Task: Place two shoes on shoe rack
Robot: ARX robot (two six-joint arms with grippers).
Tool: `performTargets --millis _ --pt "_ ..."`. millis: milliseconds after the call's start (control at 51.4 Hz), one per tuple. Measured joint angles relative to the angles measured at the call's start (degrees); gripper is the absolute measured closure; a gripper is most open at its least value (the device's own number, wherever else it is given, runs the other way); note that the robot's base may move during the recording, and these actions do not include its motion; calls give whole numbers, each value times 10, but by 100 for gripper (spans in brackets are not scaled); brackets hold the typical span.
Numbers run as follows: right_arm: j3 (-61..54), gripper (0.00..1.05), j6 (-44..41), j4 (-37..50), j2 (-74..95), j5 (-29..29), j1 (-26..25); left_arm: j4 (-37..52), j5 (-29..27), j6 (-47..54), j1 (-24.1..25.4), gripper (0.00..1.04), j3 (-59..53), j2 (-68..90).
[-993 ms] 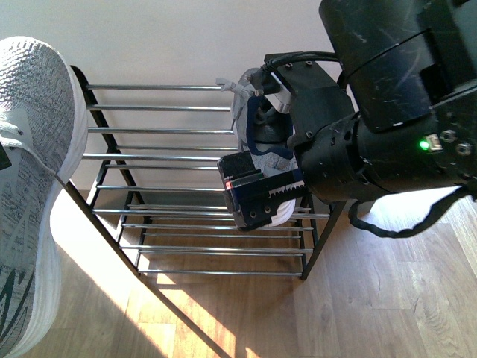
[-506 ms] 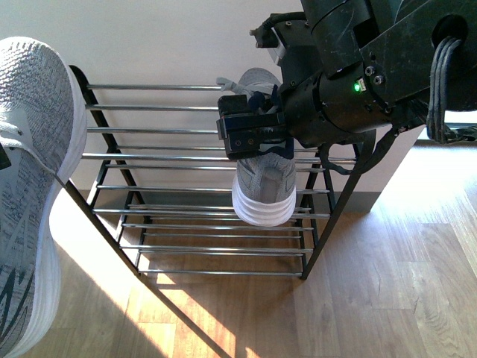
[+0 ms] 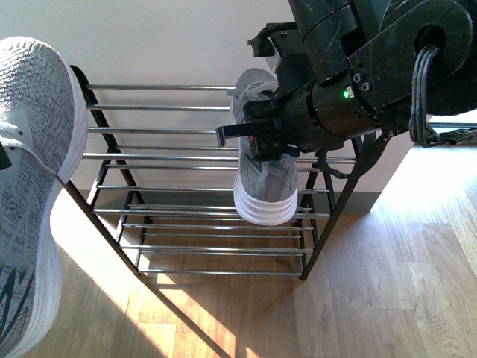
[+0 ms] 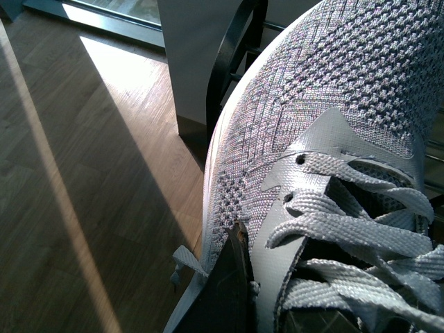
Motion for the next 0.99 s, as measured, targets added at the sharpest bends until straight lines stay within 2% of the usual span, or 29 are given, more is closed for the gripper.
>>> performTargets --millis 117,214,448,662,993 --pt "11 92 0 -1 1 11 -3 0 0 0 0 103 0 0" --pt "15 103 3 -1 1 19 -3 0 0 0 0 103 0 0" --pt "31 103 14 9 2 43 -3 0 0 0 0 103 0 0" --pt "69 103 43 25 3 127 -10 0 0 0 0 103 0 0" --pt "103 103 57 -13 51 145 -2 0 0 0 0 103 0 0"
